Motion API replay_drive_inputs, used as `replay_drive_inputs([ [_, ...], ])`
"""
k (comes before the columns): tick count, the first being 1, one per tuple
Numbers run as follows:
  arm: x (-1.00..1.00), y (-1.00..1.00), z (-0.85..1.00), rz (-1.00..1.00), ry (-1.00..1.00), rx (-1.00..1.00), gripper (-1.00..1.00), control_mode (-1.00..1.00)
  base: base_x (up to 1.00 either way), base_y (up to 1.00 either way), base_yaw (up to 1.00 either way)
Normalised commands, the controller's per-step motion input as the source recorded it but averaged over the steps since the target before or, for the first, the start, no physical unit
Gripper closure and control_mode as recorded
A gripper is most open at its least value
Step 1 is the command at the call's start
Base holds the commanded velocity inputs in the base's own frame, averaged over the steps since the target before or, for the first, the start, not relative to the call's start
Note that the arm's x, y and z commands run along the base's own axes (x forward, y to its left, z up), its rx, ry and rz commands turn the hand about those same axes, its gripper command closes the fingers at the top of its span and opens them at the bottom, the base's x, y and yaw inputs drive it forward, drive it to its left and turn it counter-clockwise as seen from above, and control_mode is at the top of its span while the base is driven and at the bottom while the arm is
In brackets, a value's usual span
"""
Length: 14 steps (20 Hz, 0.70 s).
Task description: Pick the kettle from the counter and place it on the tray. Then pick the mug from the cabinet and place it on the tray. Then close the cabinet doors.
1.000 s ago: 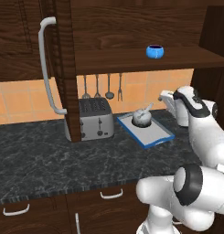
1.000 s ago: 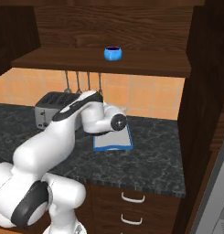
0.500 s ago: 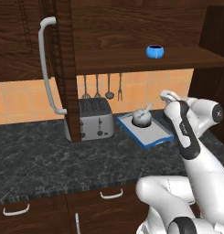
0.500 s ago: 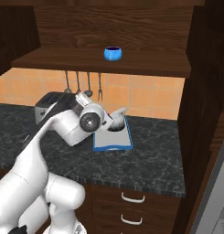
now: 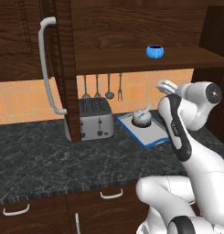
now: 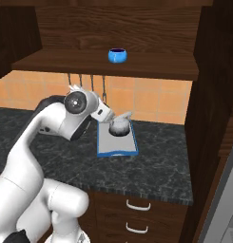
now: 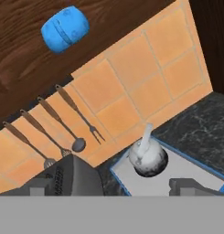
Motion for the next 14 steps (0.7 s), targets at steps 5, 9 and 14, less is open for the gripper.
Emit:
replay_drive_inputs([
  [5, 0.0, 0.14, 0.61, 0.0, 0.0, -0.11, -1.0, -1.0, 0.0, 0.0, 0.0],
  [9, 0.0, 0.04, 0.86, 0.0, 0.0, -0.19, -1.0, -1.0, 0.0, 0.0, 0.0],
  [14, 0.21, 0.0, 0.6, 0.0, 0.02, -0.17, -1.0, -1.0, 0.0, 0.0, 0.0],
])
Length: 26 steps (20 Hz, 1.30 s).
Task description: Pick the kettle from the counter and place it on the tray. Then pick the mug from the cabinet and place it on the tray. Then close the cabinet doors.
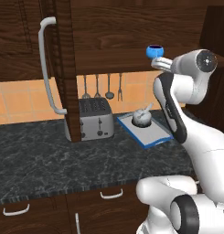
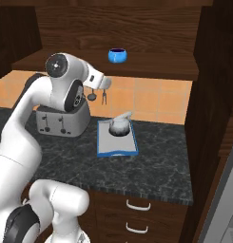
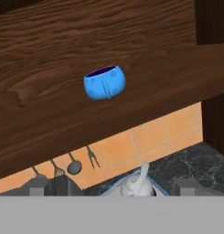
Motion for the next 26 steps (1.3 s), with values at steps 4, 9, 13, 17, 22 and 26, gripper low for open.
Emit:
replay_drive_inputs([
  [4, 0.03, -0.01, 0.0, 0.0, 0.0, -0.04, -1.0, -1.0, 0.0, 0.0, 0.0],
  [9, 0.19, 0.0, 0.07, 0.0, 0.03, 0.0, -1.0, -1.0, 0.0, 0.0, 0.0],
  [13, 0.1, -0.01, 0.01, 0.0, 0.05, 0.0, -1.0, -1.0, 0.0, 0.0, 0.0],
  [17, 0.23, 0.0, 0.0, 0.0, 0.05, 0.0, -1.0, -1.0, 0.0, 0.0, 0.0],
  [22, 0.43, -0.03, 0.06, 0.0, 0.05, 0.0, -1.0, -1.0, 0.0, 0.0, 0.0],
  [26, 0.42, -0.12, 0.07, 0.04, 0.03, -0.02, -1.0, -1.0, 0.0, 0.0, 0.0],
])
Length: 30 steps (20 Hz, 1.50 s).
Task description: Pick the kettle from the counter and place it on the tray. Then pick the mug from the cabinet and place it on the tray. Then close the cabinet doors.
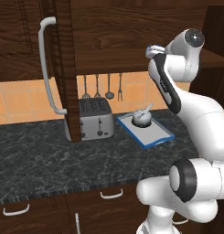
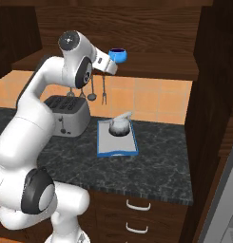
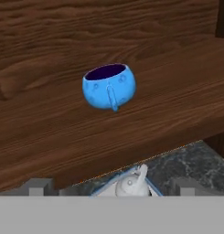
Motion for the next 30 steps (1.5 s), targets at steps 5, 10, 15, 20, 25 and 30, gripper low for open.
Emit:
replay_drive_inputs([
  [5, 0.34, -0.26, 0.0, 0.07, 0.0, -0.04, -1.0, -1.0, 0.0, 0.0, 0.0],
  [10, 0.27, -0.22, 0.0, 0.06, 0.03, -0.08, -1.0, -1.0, 0.0, 0.0, 0.0],
  [15, 0.32, 0.02, 0.0, 0.0, 0.1, -0.04, -1.0, -1.0, 0.0, 0.0, 0.0],
  [20, 0.36, 0.22, 0.0, 0.0, 0.11, -0.03, -1.0, -1.0, 0.0, 0.0, 0.0],
  [25, 0.34, 0.04, 0.0, -0.01, 0.0, 0.0, -1.0, -1.0, 0.0, 0.0, 0.0],
  [30, 0.27, 0.0, 0.0, -0.02, 0.0, 0.0, -1.0, -1.0, 0.0, 0.0, 0.0],
])
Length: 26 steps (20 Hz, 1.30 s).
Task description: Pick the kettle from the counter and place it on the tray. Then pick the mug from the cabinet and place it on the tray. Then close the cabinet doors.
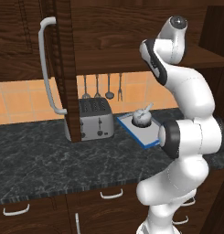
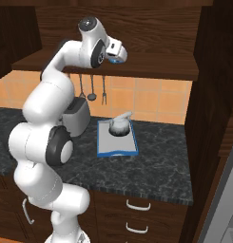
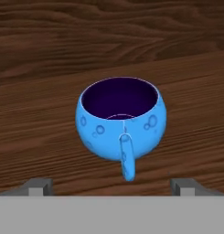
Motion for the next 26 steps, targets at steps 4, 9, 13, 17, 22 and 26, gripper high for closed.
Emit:
replay_drive_inputs([
  [4, 0.29, -0.02, -0.03, -0.01, 0.0, 0.0, -1.0, -1.0, 0.0, 0.0, 0.0],
  [9, 0.22, -0.11, -0.02, 0.0, 0.0, 0.0, -1.0, -1.0, 0.0, 0.0, 0.0],
  [13, 0.2, -0.13, -0.01, 0.0, 0.0, 0.0, -1.0, -1.0, 0.0, 0.0, 0.0],
  [17, 0.15, -0.05, -0.01, 0.0, 0.0, 0.0, -1.0, -1.0, 0.0, 0.0, 0.0],
  [22, 0.05, 0.0, 0.0, 0.0, 0.0, 0.0, -1.0, -1.0, 0.0, 0.0, 0.0],
  [26, 0.01, 0.0, 0.0, 0.0, 0.0, 0.0, 1.0, -1.0, 0.0, 0.0, 0.0],
])
